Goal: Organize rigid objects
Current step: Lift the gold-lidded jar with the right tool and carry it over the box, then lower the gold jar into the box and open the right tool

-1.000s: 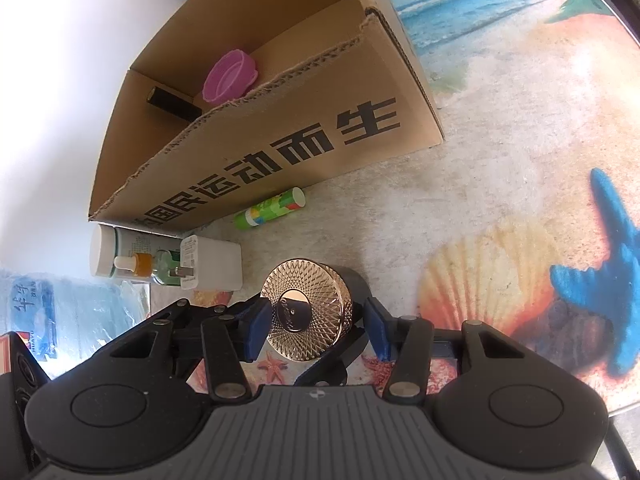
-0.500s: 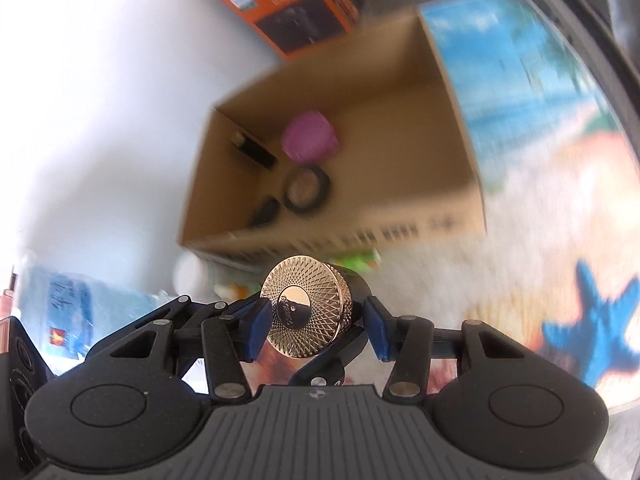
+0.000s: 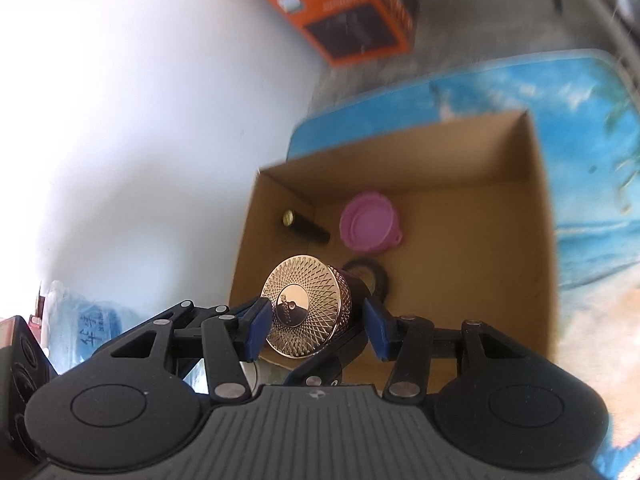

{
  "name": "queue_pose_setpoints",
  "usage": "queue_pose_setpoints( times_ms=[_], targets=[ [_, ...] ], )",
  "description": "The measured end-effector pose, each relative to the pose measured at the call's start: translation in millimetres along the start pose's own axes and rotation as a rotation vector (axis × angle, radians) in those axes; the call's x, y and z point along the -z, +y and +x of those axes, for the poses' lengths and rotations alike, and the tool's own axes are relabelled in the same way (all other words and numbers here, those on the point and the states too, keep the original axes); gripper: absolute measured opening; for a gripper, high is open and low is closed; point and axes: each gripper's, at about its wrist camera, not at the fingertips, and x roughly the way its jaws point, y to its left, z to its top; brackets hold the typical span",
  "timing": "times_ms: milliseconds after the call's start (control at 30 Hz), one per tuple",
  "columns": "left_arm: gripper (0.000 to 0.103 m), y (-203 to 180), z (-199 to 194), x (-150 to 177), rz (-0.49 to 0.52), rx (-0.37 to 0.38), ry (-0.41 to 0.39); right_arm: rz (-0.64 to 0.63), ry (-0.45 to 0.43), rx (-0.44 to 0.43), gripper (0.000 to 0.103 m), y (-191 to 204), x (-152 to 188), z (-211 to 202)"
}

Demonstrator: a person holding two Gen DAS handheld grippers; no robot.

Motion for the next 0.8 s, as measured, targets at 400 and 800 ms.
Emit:
queue_pose_setpoints(
  times_ms=[400, 800],
  targets=[
    [0.056, 31, 69, 11, -0.178, 0.017, 0.307, 0.071, 0.276, -0.021, 0.053, -37, -8, 91],
    [0.058, 36, 93, 18, -0.275, 0.078, 0.413, 0.050, 0.375, 0.050, 0.054, -55, -7, 120]
  ],
)
